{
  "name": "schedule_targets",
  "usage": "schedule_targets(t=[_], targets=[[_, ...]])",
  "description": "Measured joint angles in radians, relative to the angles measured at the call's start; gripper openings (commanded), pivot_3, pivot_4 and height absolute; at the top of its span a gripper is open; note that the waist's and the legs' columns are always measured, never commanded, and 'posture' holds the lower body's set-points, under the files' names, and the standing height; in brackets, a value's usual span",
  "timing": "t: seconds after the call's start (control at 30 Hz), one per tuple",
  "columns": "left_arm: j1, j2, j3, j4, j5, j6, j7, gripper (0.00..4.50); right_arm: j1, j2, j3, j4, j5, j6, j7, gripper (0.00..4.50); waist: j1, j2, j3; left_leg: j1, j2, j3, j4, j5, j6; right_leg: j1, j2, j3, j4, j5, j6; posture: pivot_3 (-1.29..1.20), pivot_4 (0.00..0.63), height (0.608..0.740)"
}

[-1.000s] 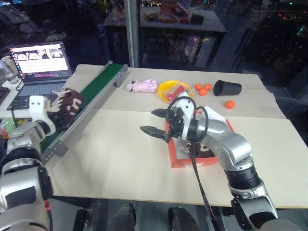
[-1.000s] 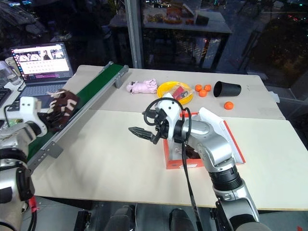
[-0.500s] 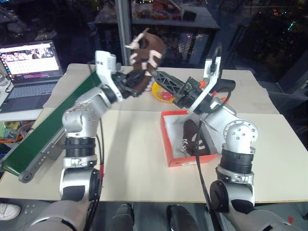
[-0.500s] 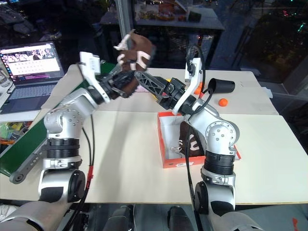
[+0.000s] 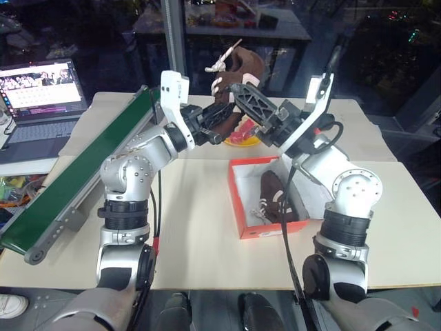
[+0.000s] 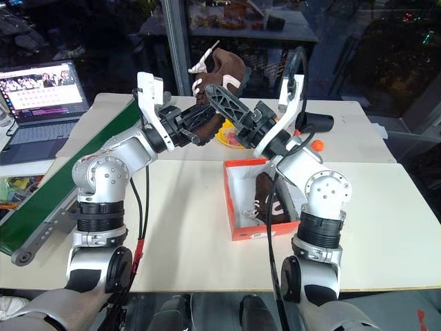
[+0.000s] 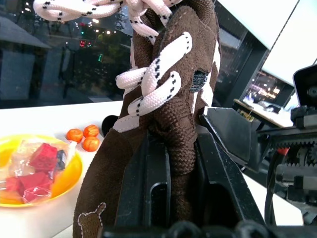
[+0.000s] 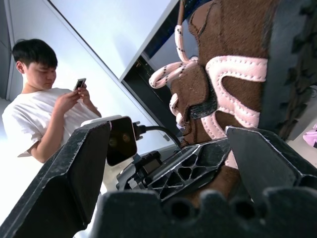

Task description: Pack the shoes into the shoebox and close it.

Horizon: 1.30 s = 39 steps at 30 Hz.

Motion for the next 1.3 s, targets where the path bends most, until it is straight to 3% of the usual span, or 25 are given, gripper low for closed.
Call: schedule_targets(t=[0.13,0.43,0.67,0.8,0.93,1.1,1.2,1.3], targets=[[-0.006,0.056,0.02,0.026,0.023,-0.044,-0.019,0.25,0.046,-0.096,-0.045,-0.004,0.047,0.031,-0.023,4.5,0.0,0.0,0.0,0.0,0.0,0.0,0.0,0.0,0.0,0.0,0.0,0.0,0.0,0.0,0.0,0.0,0.15,0.74],[0.004,-0.044,-0.026,-0.116,-0.058,0.051,0.027,0.25,0.047,-0.105,0.019,0.034,-0.003,0.023,-0.034,4.5,-0.001,0.001,0.0,0.0,0.0,0.0,0.0,0.0,0.0,0.0,0.0,0.0,-0.001,0.0,0.0,0.0,0.15,0.74],[0.031,-0.049,-0.026,-0.183,-0.095,0.121,0.095,0.25,0.038,-0.119,0.02,0.065,-0.023,0.007,-0.009,4.5,-0.001,0.001,0.001,0.0,0.0,0.0,0.001,0.0,0.001,0.0,0.0,0.0,0.0,0.0,0.0,0.0,0.15,0.74],[0.032,-0.044,-0.022,-0.183,-0.097,0.134,0.111,0.24,0.013,-0.113,0.02,0.095,-0.023,0.003,0.0,3.52,-0.001,0.002,0.001,0.0,0.0,0.0,0.001,0.0,0.001,0.0,0.0,0.0,-0.001,0.0,0.0,0.0,0.15,0.74],[0.035,-0.043,-0.021,-0.183,-0.097,0.141,0.122,0.24,-0.013,-0.102,0.021,0.103,-0.019,0.003,0.002,2.19,0.0,0.002,0.001,0.0,0.0,0.0,0.001,0.0,0.001,0.0,0.0,0.0,-0.001,0.0,0.0,0.0,0.15,0.74],[0.037,-0.064,-0.005,-0.181,-0.135,0.147,0.119,2.23,-0.018,-0.096,0.0,0.127,-0.033,-0.04,-0.017,0.54,0.005,0.002,0.001,-0.001,0.0,0.0,0.001,0.0,0.001,0.0,0.0,0.0,-0.001,0.0,0.0,0.0,0.15,0.74],[0.036,-0.07,0.011,-0.182,-0.178,0.155,0.107,3.24,-0.019,-0.103,-0.024,0.147,-0.057,-0.07,-0.044,0.2,0.005,0.002,0.001,-0.001,0.0,0.0,0.001,0.0,0.001,0.001,0.0,0.0,-0.001,0.0,0.0,0.0,0.15,0.74],[0.027,-0.064,0.012,-0.178,-0.179,0.152,0.111,4.23,-0.024,-0.117,-0.026,0.168,-0.092,-0.095,-0.064,0.18,0.002,0.002,0.001,0.0,0.0,0.0,0.001,0.0,0.001,0.001,0.0,0.0,-0.001,0.0,0.0,0.0,0.15,0.74]])
